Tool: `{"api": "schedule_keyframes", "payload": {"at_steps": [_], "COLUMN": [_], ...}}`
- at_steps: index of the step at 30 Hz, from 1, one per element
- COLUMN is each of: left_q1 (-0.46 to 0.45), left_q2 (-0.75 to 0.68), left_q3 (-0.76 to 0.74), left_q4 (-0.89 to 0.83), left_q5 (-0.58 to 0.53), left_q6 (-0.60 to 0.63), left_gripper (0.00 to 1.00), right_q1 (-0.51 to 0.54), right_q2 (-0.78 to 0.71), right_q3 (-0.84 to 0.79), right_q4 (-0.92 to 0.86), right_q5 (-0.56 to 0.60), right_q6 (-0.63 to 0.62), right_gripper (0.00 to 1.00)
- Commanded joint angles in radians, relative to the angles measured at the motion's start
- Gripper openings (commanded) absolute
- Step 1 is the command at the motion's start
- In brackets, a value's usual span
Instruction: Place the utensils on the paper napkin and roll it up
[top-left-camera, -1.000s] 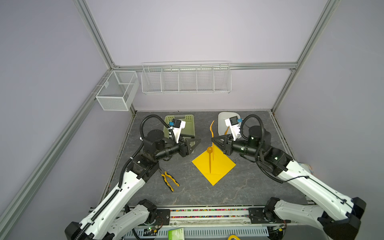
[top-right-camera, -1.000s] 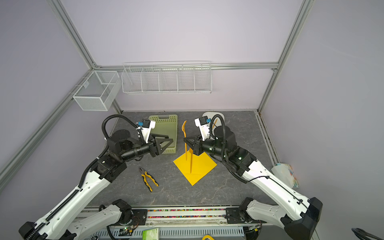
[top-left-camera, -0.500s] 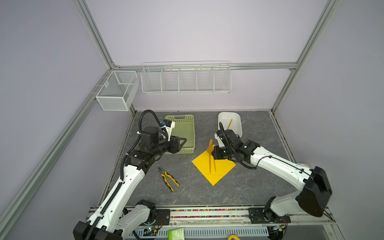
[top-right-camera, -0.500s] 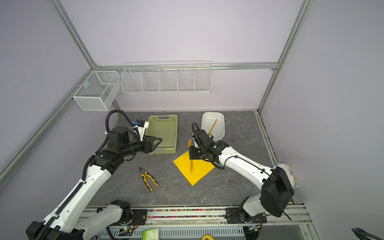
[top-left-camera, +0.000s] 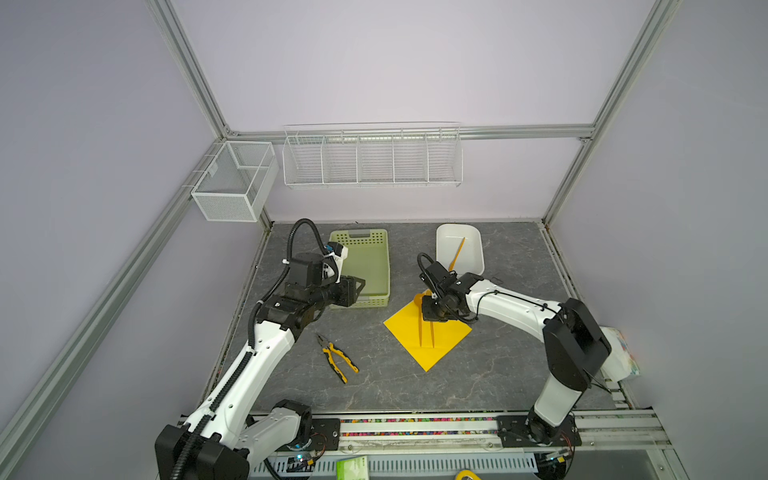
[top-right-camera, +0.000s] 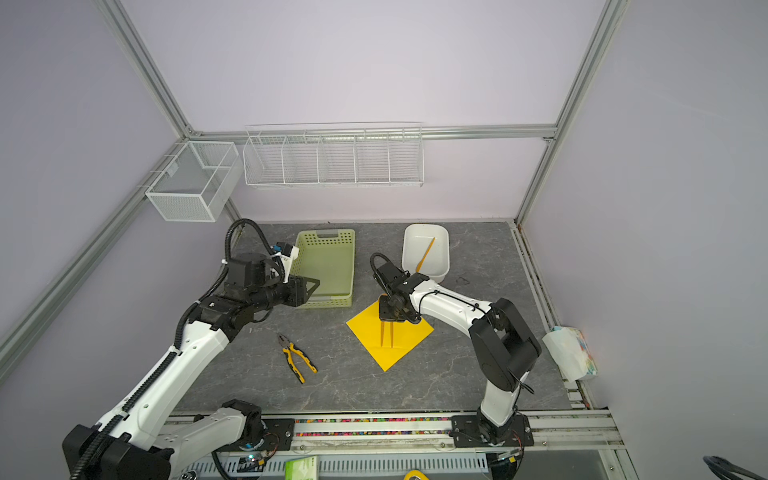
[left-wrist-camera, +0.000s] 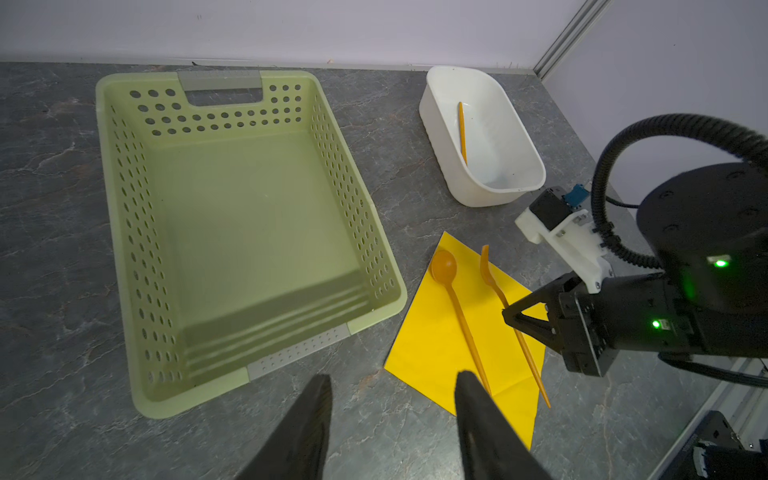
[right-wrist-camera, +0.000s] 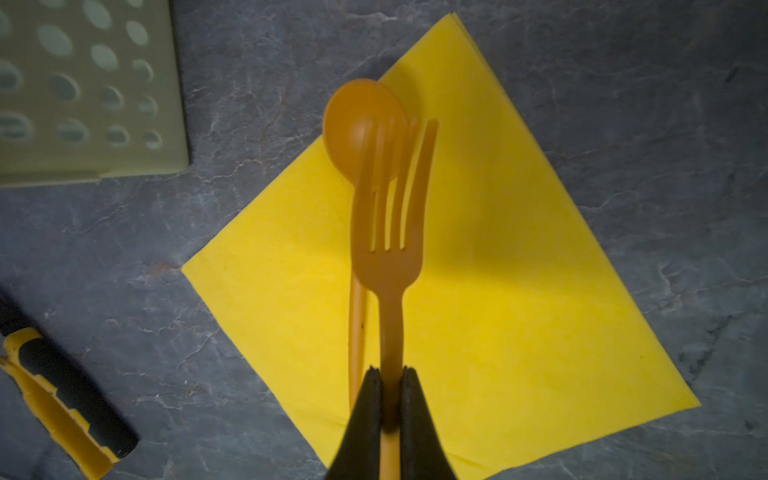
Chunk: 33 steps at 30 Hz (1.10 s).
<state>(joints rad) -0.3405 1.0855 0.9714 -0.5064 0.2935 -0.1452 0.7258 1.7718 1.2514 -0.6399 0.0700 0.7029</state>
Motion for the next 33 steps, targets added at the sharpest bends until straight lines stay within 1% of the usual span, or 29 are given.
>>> {"api": "schedule_keyframes", "payload": {"at_steps": [1, 12, 19, 33], "left_q1": [0.005, 0.006, 0.006, 0.009], "left_q2": [0.015, 0.029, 0.032, 0.027], "left_q3": [-0.010, -0.002, -0.001, -0.005], "left_q4": [-0.007, -0.032, -0.028, -0.009], "left_q5": [-0.061, -0.103, -0.092, -0.033], "left_q6": [-0.016, -0.017, -0.017, -0.016], "left_gripper": [0.49, 0.47, 0.47, 0.47], "right_q1": [-0.039, -0.088, -0.093, -0.094], "right_q2": [0.040, 0.129, 0.176, 0.214], "right_q3": [0.030, 0.100, 0.143, 0.153], "right_q4": [-0.051, -0.075, -0.095, -0.095], "right_q5": [0.003, -0.050, -0.082, -0.107], "right_q6": [0.004, -0.042, -0.059, -0.063], "right_gripper": [0.07, 0.07, 0.07, 0.07]}}
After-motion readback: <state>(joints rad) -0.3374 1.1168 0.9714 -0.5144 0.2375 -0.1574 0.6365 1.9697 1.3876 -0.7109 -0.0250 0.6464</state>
